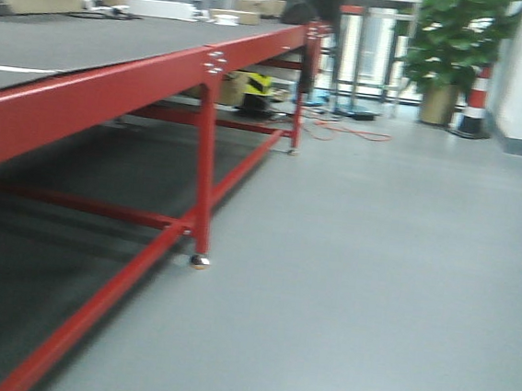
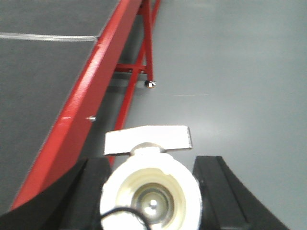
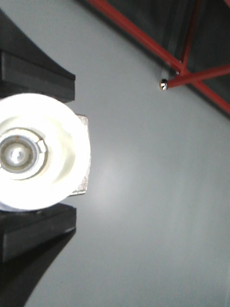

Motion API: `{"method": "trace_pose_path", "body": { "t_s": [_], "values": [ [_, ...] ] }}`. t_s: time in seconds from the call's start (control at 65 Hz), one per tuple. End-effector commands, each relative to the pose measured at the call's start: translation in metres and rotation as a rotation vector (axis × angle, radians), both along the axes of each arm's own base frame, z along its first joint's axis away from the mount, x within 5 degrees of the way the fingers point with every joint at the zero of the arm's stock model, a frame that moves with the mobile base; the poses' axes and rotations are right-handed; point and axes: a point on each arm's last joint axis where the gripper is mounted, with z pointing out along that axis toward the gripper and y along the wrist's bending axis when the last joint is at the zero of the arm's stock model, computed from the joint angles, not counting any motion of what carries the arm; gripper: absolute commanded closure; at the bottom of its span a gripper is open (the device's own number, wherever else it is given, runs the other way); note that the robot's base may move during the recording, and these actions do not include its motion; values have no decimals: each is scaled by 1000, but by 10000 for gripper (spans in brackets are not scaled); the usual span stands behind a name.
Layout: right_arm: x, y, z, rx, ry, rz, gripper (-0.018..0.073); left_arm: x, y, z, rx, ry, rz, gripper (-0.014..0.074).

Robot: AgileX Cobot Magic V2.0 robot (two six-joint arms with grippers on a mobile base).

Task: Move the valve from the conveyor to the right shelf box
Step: 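Drive the base to the steel shelf of blue bins holding valves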

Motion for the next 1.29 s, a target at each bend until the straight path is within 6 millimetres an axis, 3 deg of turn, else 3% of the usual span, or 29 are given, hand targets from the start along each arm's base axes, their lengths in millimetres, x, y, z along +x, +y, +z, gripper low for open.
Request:
{"method": "trace_pose_path", "body": {
  "t_s": [0.0,1.278],
  "values": [
    [-2,-1,13,-1,-98,-7,712,-2,-1,10,-13,-73,-1,707],
    [-3,-1,13,-1,-101,-7,712,-2,-1,10,-13,-73,-1,707]
  ]
}}
